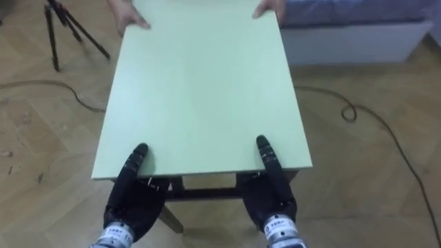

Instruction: Move table with human

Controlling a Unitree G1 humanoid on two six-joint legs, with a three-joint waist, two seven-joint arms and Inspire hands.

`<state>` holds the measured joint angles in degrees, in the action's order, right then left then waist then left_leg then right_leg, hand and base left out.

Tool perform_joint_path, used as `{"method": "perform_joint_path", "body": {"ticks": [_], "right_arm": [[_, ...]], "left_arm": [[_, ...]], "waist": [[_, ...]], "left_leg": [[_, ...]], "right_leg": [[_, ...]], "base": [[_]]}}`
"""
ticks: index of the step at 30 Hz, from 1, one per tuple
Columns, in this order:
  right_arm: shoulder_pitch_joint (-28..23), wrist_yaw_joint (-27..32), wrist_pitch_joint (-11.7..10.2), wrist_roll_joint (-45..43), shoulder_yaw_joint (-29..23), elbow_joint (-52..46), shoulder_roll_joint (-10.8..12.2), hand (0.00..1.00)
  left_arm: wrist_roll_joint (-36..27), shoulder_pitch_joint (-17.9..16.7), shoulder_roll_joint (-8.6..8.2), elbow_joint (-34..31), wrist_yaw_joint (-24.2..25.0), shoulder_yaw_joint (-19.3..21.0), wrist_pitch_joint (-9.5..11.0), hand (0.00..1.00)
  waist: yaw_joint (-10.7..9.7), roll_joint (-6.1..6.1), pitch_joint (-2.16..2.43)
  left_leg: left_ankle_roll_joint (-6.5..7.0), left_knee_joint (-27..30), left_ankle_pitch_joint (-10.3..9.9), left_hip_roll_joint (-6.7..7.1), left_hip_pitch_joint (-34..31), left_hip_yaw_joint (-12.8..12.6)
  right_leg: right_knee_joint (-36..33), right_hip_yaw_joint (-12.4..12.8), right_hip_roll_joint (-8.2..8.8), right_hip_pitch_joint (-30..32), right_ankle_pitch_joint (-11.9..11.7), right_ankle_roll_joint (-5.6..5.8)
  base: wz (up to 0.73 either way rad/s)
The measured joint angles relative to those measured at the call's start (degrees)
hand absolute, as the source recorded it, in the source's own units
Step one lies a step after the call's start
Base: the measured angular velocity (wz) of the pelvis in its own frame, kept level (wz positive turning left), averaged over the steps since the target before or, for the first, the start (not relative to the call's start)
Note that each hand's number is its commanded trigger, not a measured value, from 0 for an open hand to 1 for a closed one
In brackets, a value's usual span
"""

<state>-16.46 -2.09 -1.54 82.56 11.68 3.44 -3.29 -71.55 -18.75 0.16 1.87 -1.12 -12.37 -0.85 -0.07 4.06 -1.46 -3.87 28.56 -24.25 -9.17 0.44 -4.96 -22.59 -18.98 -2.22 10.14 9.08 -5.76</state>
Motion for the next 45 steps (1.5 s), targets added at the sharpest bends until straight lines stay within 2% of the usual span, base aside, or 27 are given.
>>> {"method": "perform_joint_path", "body": {"ticks": [1, 2, 3, 4, 5, 6, 8, 10, 11, 12, 13, 14, 16, 19, 22, 23, 26, 30, 33, 36, 37, 38, 40, 41, 42, 43, 45], "right_arm": [[0.5, -0.6, 0.4, -0.1, -1.2, 0.1, 0.2, 1.00], [1.0, -1.2, 1.0, -0.7, -1.7, 0.9, 0.8, 1.00], [1.2, -1.4, 1.5, -1.1, -1.7, 1.1, 1.2, 1.00], [1.0, -2.0, 1.7, -1.3, -1.8, 1.1, 1.5, 1.00], [-0.5, -2.5, 1.6, -1.2, -2.1, 1.1, 1.3, 1.00], [-0.9, -2.8, 1.7, -1.2, -2.6, 1.4, 1.2, 1.00], [-0.4, -3.1, 2.0, -1.7, -3.0, 2.4, 0.8, 1.00], [-0.3, -3.1, 2.7, -2.0, -3.4, 2.4, 0.9, 1.00], [-0.7, -3.1, 2.9, -1.8, -3.5, 2.4, 0.8, 1.00], [-1.3, -3.1, 2.9, -1.8, -3.8, 2.2, 0.8, 1.00], [-2.7, -3.1, 2.8, -1.7, -4.2, 1.3, 0.9, 1.00], [-4.2, -3.1, 2.7, -1.4, -4.6, 0.1, 0.8, 1.00], [-4.3, -3.1, 2.5, -0.8, -4.4, -0.2, 0.5, 1.00], [-4.0, -3.0, 2.2, 0.3, -3.3, -0.4, -0.1, 1.00], [-2.4, -3.0, 1.2, 0.4, -1.1, -0.9, 0.0, 1.00], [-1.8, -2.9, 0.8, 0.4, -0.8, -1.0, 0.0, 1.00], [-1.6, -2.5, 0.1, 0.3, 0.1, -1.0, 0.0, 1.00], [-0.4, -2.7, -0.3, 0.7, 0.6, -1.5, 0.2, 1.00], [-0.3, -2.7, -0.3, 0.7, 1.0, -1.3, 0.8, 1.00], [-0.4, -2.8, 0.1, 2.4, 0.9, -1.2, 0.9, 1.00], [-0.5, -2.8, 0.3, 2.5, 0.9, -1.2, 0.9, 1.00], [-0.5, -2.9, 0.3, 2.5, 1.0, -1.3, 0.9, 1.00], [-0.5, -2.9, 0.4, 2.5, 0.7, -1.3, 0.6, 1.00], [-0.4, -2.8, 0.7, 2.4, 0.7, -1.0, 0.7, 1.00], [-0.5, -2.8, 0.9, 2.3, 0.8, -0.8, 0.6, 1.00], [-0.5, -2.8, 1.0, 1.5, 1.0, -0.3, 0.3, 1.00], [-0.5, -2.7, 1.0, 0.0, 1.2, -0.2, 0.1, 1.00]], "left_arm": [[0.2, 1.3, 0.02, 0.1, -0.4, -0.4, 0.1, 1.00], [0.3, 1.9, 0.38, 0.4, -0.5, -0.8, 0.4, 1.00], [0.2, 1.7, 0.70, 0.3, -0.4, -0.8, 0.9, 1.00], [-0.1, 1.7, 1.12, 0.3, -0.3, -0.4, 1.1, 1.00], [0.0, 1.5, 1.05, 1.3, -0.2, -0.9, 0.5, 1.00], [0.0, 1.6, 0.78, 1.8, -0.2, -1.2, 0.3, 1.00], [-0.1, 1.5, 0.70, 2.4, 0.1, -1.2, -0.2, 1.00], [-0.5, 1.5, 0.62, 2.6, 0.1, -1.1, -0.1, 1.00], [-0.5, 1.6, 0.77, 2.7, 0.0, -1.3, -0.2, 1.00], [-0.5, 1.6, 0.85, 2.7, -0.1, -1.6, -0.4, 1.00], [-0.2, 1.6, 0.87, 2.7, -0.3, -2.4, -0.4, 1.00], [0.2, 1.7, 0.89, 2.7, -0.4, -3.0, -0.5, 1.00], [0.5, 1.6, 0.91, 2.4, -0.4, -3.1, -0.5, 1.00], [0.5, 1.3, 0.98, 1.6, -0.4, -2.6, -0.5, 1.00], [0.6, 0.5, 1.34, -1.0, -0.4, -0.7, -0.5, 1.00], [1.2, 0.7, 0.85, -1.3, -0.3, -0.4, -0.4, 1.00], [1.6, -0.1, 1.09, -2.3, -0.4, -0.3, 0.2, 1.00], [1.9, 0.1, 2.00, -4.4, -0.6, -0.2, 0.7, 1.00], [2.3, 0.2, 2.15, -4.4, -0.6, -0.4, 1.5, 1.00], [2.5, 1.5, 3.34, -4.0, -0.6, -0.5, 1.7, 1.00], [2.7, 1.5, 3.39, -4.0, -0.6, -0.9, 1.8, 1.00], [3.0, 1.4, 3.27, -3.9, -0.6, -1.1, 2.3, 1.00], [3.6, 1.4, 3.14, -3.5, -0.6, -1.8, 3.2, 1.00], [3.6, 1.1, 3.08, -2.9, -0.5, -2.0, 4.0, 1.00], [3.3, 0.6, 3.07, -2.9, -0.5, -2.2, 4.3, 1.00], [2.4, -0.6, 2.90, -2.8, -0.5, -2.3, 4.8, 1.00], [1.9, -1.8, 2.50, -2.9, -0.5, -2.3, 5.1, 1.00]], "waist": [[0.3, 0.06, -0.23], [0.0, -0.44, -0.91], [0.1, -0.78, -0.70], [-0.5, -1.17, -0.63], [-2.2, -2.13, -0.16], [-2.5, -2.23, -0.02], [-1.8, -2.28, -0.08], [-2.0, -2.20, -0.02], [-2.9, -2.09, -0.05], [-3.7, -2.22, -0.03], [-5.0, -2.56, 0.05], [-5.1, -2.99, 0.32], [-4.1, -3.54, 0.31], [-1.0, -5.00, 0.26], [0.0, -7.62, 0.32], [0.6, -8.00, 0.21], [3.3, -8.02, 0.20], [3.7, -9.69, -0.07], [4.8, -9.60, -0.13], [4.8, -7.80, -0.36], [5.2, -6.62, -0.34], [5.7, -5.10, -0.26], [7.0, -3.26, -0.10], [7.5, -3.61, -0.31], [7.6, -3.95, -0.50], [7.6, -4.28, -0.42], [6.6, -3.92, -0.53]], "left_leg": [[1.49, -3.7, -0.8, 1.07, 0.2, -1.1], [3.84, -4.1, -0.2, 3.09, -0.3, 0.5], [3.96, -3.5, -0.1, 3.53, -1.3, 1.7], [4.27, -2.0, -0.1, 5.20, -3.5, 3.8], [5.26, -1.8, -0.2, 7.55, -3.9, 3.2], [5.50, -1.6, -0.1, 8.07, -3.9, 2.3], [6.84, -0.8, 0.7, 9.23, -5.1, -0.6], [8.06, -0.8, 2.3, 9.28, -6.6, -1.9], [8.54, -0.8, 3.4, 8.50, -7.6, -4.5], [8.68, -1.2, 4.1, 8.36, -7.8, -5.4], [9.12, -2.6, 5.8, 8.37, -7.7, -7.5], [9.52, -4.5, 7.6, 8.62, -7.7, -9.9], [10.16, -6.6, 9.8, 9.10, -7.8, -12.7], [10.44, -7.7, 12.1, 9.95, -9.3, -15.8], [9.95, -6.3, 14.8, 9.67, -14.6, -16.9], [9.44, -4.5, 15.9, 8.72, -17.2, -16.3], [6.67, -4.9, 20.0, 6.34, -20.8, -10.6], [5.64, -5.2, 24.4, 4.08, -26.3, -9.8], [4.81, -7.0, 27.5, 2.35, -27.4, -9.0], [3.49, -15.0, 35.0, 0.67, -27.4, -5.6], [2.28, -18.9, 38.1, -0.45, -26.7, -4.4], [-0.46, -22.7, 41.0, -1.53, -26.1, -2.5], [-3.50, -24.6, 43.0, -2.24, -25.6, 1.8], [-0.18, -16.8, 38.6, -1.15, -27.1, 1.7], [1.92, -11.2, 34.5, -0.20, -27.7, 1.1], [2.17, -0.9, 26.6, 1.19, -27.9, -0.7], [3.10, 13.7, 16.9, 2.33, -26.7, -1.0]], "right_leg": [[-6.8, 0.3, 1.90, 5.2, -0.3, 0.16], [-9.4, 2.8, 2.30, 10.8, -0.2, 2.17], [-6.1, 4.7, 1.43, 12.2, -1.3, 2.93], [1.1, 5.7, 2.02, 12.9, -9.3, 3.08], [3.0, 5.8, 4.60, 11.9, -14.0, 2.04], [3.6, 5.8, 5.07, 11.5, -14.1, 2.13], [5.8, 5.9, 6.20, 11.8, -18.5, 2.51], [9.3, 7.8, 6.62, 11.8, -23.7, 7.20], [6.4, 8.0, 8.10, 12.2, -22.4, 8.72], [1.5, 7.7, 9.33, 12.5, -18.7, 8.77], [-9.2, 7.5, 11.99, 12.9, -10.8, 8.83], [-18.9, 8.0, 13.82, 12.4, -5.2, 8.19], [-30.0, 9.4, 15.49, 9.8, -1.1, 8.77], [-33.9, 11.7, 18.85, -0.1, -0.3, 9.29], [-24.8, 12.1, 20.69, -9.1, -3.4, 9.85], [-19.0, 12.8, 18.98, -10.9, 1.7, 12.88], [-10.6, 13.2, 14.19, -11.5, 5.5, 12.60], [-2.1, 14.2, 11.32, -11.1, 12.5, 11.00], [0.5, 12.1, 9.28, -10.7, 14.0, 9.70], [1.6, 8.1, 4.96, -9.0, 13.2, 7.56], [1.6, 7.7, 2.86, -8.1, 12.4, 6.57], [1.7, 7.7, 0.73, -6.9, 11.3, 5.55], [0.8, 7.0, -0.80, -4.4, 10.1, 3.49], [-0.6, 5.3, 1.33, -3.4, 9.9, 3.03], [-1.1, 4.1, 2.74, -3.3, 9.9, 3.01], [-1.3, 1.0, 5.46, -3.4, 9.4, 3.12], [-0.3, -3.6, 7.16, -3.5, 7.1, 3.98]], "base": [[-0.25], [-0.37], [-0.15], [0.53], [0.67], [0.35], [-0.27], [0.03], [0.51], [0.95], [0.90], [0.71], [-0.04], [-0.50], [-0.19], [-0.17], [-0.40], [-0.08], [-0.11], [0.30], [0.00], [-0.09], [-0.40], [-0.44], [-0.32], [-0.27], [-0.09]]}}
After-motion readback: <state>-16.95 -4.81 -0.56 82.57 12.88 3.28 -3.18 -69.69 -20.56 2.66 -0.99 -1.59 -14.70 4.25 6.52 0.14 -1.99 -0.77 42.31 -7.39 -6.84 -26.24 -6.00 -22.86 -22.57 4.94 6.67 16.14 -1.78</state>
